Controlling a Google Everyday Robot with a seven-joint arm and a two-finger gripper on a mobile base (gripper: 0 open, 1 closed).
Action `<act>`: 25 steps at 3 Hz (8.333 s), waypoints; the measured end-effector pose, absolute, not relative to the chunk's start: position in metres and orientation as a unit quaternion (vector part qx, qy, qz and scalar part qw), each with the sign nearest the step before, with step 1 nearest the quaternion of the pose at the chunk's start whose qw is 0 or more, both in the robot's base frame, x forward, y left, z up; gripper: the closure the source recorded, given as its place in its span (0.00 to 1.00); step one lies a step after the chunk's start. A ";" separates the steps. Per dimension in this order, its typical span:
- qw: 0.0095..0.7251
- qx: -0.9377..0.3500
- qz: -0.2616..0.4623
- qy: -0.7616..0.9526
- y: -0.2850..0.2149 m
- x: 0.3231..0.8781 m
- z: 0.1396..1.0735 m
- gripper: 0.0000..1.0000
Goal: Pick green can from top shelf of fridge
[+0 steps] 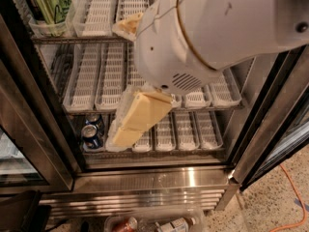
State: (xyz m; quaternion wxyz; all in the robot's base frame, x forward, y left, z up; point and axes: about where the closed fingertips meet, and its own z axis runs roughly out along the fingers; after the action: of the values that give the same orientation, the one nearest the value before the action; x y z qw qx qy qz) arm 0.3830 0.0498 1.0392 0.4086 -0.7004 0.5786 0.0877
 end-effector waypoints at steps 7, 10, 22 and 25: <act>0.409 -0.700 0.088 0.579 0.050 0.383 1.039 0.00; 0.496 -0.574 0.152 0.634 0.076 0.446 0.962 0.00; 0.779 -0.184 0.008 0.600 0.165 0.523 1.050 0.00; 0.796 -0.173 -0.018 0.580 0.170 0.536 1.061 0.00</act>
Offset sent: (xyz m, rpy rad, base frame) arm 0.0061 0.0241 -0.0159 0.1438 -0.0573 -0.0440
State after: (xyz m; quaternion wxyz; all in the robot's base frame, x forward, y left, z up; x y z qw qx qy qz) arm 0.5364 0.1702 1.0605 0.7958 -0.1726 0.5801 -0.0184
